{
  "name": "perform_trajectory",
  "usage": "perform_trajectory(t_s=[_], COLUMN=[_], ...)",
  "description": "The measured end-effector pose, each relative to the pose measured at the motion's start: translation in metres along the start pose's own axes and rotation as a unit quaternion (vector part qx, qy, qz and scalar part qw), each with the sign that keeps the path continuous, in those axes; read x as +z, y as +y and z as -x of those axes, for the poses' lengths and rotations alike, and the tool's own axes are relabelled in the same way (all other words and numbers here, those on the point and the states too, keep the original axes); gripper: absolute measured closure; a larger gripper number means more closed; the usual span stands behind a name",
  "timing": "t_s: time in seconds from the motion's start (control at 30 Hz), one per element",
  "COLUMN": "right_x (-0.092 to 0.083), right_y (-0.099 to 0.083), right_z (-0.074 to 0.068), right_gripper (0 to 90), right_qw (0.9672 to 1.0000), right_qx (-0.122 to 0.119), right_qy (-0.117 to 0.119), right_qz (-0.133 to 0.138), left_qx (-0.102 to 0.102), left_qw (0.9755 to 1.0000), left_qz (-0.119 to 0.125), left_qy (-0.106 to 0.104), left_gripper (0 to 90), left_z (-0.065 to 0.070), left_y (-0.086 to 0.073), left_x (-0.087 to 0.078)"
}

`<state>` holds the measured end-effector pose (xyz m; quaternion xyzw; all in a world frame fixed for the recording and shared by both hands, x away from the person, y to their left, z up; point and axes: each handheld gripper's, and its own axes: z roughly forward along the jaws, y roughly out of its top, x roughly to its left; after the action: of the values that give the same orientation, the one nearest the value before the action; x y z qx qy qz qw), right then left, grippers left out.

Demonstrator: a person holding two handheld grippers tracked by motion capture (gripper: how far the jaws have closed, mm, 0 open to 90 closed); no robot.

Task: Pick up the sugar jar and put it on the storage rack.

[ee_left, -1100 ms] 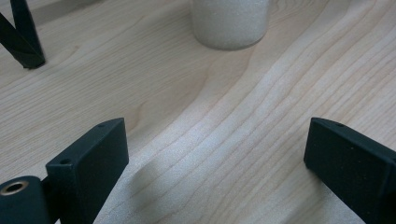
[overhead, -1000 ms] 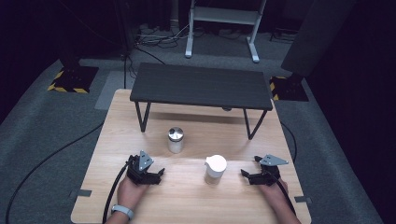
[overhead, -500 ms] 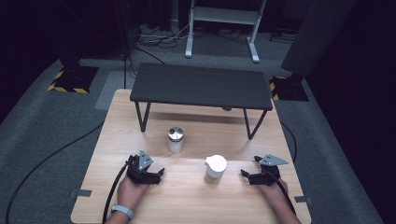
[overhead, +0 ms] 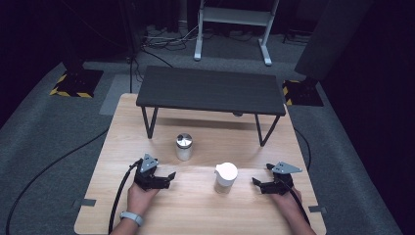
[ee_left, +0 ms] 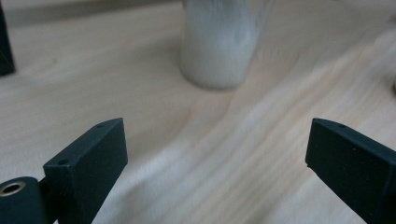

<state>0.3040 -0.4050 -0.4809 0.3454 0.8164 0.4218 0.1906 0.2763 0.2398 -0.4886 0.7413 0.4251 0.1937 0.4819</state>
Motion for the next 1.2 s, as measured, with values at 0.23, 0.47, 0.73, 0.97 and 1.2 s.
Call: perform_trajectory(t_s=[0.23, 0.47, 0.73, 0.97, 1.2], right_x=[0.0, 0.0, 0.001, 0.001, 0.001], right_y=[0.0, 0.001, 0.001, 0.002, 0.002], right_z=[0.001, 0.001, 0.001, 0.002, 0.002], right_gripper=[6.8, 6.8, 6.8, 6.9, 7.0], right_qw=[1.0, 1.0, 1.0, 1.0, 1.0], right_qx=[-0.001, -0.001, -0.002, -0.002, -0.003], right_qy=[0.001, 0.002, 0.003, 0.004, 0.004], right_qz=[0.0, 0.0, -0.001, -0.002, -0.002], left_qx=[0.014, 0.039, 0.033, 0.041, 0.059], left_qw=[0.9995, 0.9982, 0.9966, 0.995, 0.9942], left_qz=[0.029, 0.044, 0.075, 0.09, 0.089], left_qy=[-0.001, 0.013, 0.004, 0.01, 0.017], left_gripper=[6.1, 7.2, 13.6, 20.8, 31.0], left_z=[0.006, 0.015, 0.013, 0.016, 0.02], left_y=[0.012, 0.021, 0.018, 0.019, 0.021], left_x=[0.017, 0.043, 0.066, 0.078, 0.077])
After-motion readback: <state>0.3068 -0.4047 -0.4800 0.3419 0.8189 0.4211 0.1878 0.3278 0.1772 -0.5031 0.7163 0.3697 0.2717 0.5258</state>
